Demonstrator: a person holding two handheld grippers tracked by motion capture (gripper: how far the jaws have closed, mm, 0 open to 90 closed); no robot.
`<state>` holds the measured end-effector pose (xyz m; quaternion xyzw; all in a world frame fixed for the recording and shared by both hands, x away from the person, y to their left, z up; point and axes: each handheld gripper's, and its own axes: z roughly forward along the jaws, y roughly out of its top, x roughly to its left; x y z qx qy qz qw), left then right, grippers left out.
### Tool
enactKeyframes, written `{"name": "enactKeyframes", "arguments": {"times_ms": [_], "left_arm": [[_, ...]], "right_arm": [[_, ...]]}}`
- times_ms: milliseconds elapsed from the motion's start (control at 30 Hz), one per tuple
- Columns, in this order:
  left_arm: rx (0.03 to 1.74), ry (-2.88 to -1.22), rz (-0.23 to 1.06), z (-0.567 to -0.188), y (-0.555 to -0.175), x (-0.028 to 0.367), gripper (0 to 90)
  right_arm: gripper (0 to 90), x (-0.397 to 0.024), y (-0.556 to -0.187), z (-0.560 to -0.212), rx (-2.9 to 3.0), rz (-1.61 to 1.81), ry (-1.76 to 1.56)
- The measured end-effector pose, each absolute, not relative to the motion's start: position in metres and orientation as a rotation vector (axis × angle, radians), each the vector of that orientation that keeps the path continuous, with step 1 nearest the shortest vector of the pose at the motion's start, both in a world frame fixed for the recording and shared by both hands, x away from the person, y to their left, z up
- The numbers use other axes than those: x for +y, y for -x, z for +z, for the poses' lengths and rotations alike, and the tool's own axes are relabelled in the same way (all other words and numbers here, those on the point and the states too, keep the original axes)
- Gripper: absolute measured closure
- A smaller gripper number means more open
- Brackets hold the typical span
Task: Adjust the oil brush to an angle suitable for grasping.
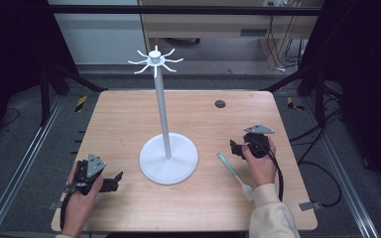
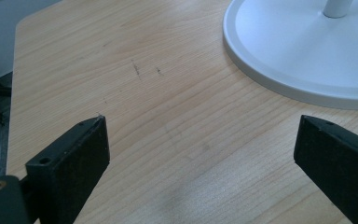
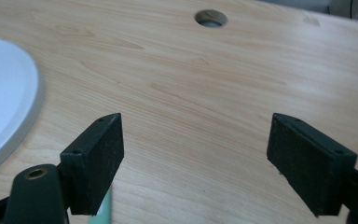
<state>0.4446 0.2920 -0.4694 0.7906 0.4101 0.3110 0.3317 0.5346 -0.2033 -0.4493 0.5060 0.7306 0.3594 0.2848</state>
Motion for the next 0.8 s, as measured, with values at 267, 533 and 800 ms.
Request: {"name": "enactKeyframes", "arguments": {"times_ms": [267, 533, 800], "left_arm": [[1.067, -2.063, 0.807, -0.469, -0.443, 0.292, 3.0], [1.058, -2.070, 0.804, -0.469, -0.444, 0.291, 3.0], [1.064, -2.067, 0.813, -0.469, -0.444, 0.290, 3.2]], "right_arm": [[23.0, -0.149, -0.524, -0.445, 2.116, 0.965, -1.089], [27.3, -0.103, -0.514, -0.446, 2.333, 0.935, -0.906], [56.3, -0.098, -0.513, -0.449, 2.436, 0.891, -0.892]]}}
